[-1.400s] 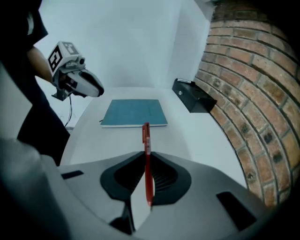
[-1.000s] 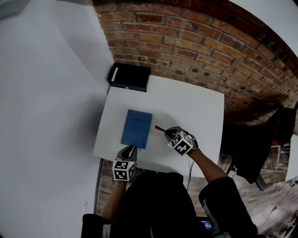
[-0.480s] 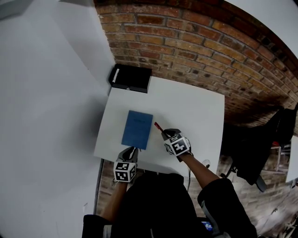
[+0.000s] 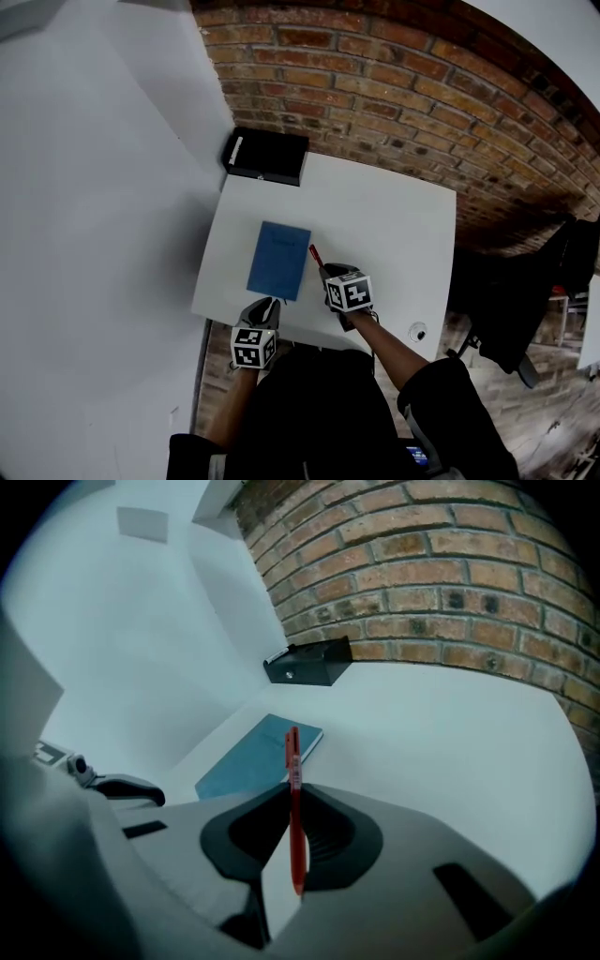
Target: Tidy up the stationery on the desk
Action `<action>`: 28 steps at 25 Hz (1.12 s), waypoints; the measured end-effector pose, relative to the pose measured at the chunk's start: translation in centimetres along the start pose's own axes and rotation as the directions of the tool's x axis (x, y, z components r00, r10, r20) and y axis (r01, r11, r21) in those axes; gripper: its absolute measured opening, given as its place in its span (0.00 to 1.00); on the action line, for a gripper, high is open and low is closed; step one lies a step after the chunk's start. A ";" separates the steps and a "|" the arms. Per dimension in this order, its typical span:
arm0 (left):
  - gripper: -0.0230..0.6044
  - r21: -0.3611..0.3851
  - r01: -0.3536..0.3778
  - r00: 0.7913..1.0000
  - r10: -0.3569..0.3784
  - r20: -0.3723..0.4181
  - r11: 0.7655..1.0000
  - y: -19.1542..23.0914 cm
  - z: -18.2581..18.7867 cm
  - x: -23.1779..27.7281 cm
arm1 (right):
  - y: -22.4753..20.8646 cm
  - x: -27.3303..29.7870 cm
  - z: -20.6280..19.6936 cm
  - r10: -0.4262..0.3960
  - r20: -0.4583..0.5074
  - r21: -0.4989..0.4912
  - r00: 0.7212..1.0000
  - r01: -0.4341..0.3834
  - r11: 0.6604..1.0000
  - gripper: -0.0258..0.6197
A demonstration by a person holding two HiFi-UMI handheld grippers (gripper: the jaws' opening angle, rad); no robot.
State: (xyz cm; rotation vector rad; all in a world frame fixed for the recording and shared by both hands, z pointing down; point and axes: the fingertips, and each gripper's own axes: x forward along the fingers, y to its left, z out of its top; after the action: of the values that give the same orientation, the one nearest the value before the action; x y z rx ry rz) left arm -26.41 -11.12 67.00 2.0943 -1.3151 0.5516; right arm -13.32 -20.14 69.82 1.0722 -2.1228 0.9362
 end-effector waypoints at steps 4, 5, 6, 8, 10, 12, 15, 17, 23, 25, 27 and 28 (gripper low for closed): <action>0.15 -0.001 -0.005 1.000 0.005 -0.005 1.000 0.2 -0.3 -0.3 | 0.0 0.6 -0.2 0.007 0.021 0.105 1.000 -0.009 0.994 0.12; 0.15 -0.003 -0.007 1.000 0.007 -0.009 1.000 0.4 -0.5 -0.4 | 0.0 0.7 -0.3 0.010 0.028 0.145 1.000 -0.014 0.989 0.12; 0.15 -0.006 -0.009 1.000 0.009 -0.014 1.000 0.5 -0.7 -0.6 | 0.0 0.9 -0.4 0.013 0.036 0.186 0.999 -0.020 0.982 0.12; 0.15 -0.009 -0.014 1.000 0.014 -0.022 1.000 0.7 -1.0 -0.8 | 0.2 1.2 -0.6 0.024 0.046 0.254 0.999 -0.035 0.966 0.12; 0.15 -0.012 -0.018 1.000 0.018 -0.025 1.000 1.0 -1.1 -1.0 | 0.5 1.6 -0.7 0.030 0.055 0.308 0.998 -0.046 0.950 0.12; 0.15 -0.015 -0.024 0.999 0.024 -0.026 1.000 1.3 -1.1 -1.2 | 0.8 2.0 -0.9 0.034 0.068 0.364 0.997 -0.057 0.930 0.12; 0.15 -0.020 -0.032 0.999 0.031 -0.027 0.999 1.6 -1.2 -1.4 | 1.0 2.5 -1.3 0.033 0.095 0.444 0.995 -0.072 0.893 0.12; 0.15 -0.023 -0.035 0.999 0.034 -0.031 0.999 1.8 -1.4 -1.6 | 1.1 2.8 -1.5 0.031 0.104 0.487 0.994 -0.078 0.870 0.12; 0.15 -0.047 -0.045 0.998 0.043 -0.041 0.998 2.4 -2.1 -1.8 | 0.8 3.8 -2.3 -0.006 0.106 0.627 0.994 -0.062 0.776 0.12; 0.15 -0.053 -0.046 0.998 0.044 -0.042 0.997 2.4 -2.1 -1.8 | 0.9 4.2 -2.4 -0.002 0.109 0.665 0.994 -0.072 0.743 0.12; 0.15 -0.058 -0.048 0.998 0.045 -0.043 0.997 2.4 -2.2 -1.8 | 1.1 4.4 -2.4 0.006 0.114 0.693 0.993 -0.083 0.717 0.12; 0.15 -0.060 -0.049 0.998 0.046 -0.046 0.997 2.5 -2.3 -1.9 | 1.1 4.6 -2.5 0.007 0.115 0.705 0.993 -0.086 0.704 0.12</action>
State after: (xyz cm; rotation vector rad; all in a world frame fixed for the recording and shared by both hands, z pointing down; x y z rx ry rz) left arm -29.49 -9.13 68.21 1.9950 -1.3430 0.5675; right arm -16.16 -19.69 74.27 1.4484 -1.8845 1.8598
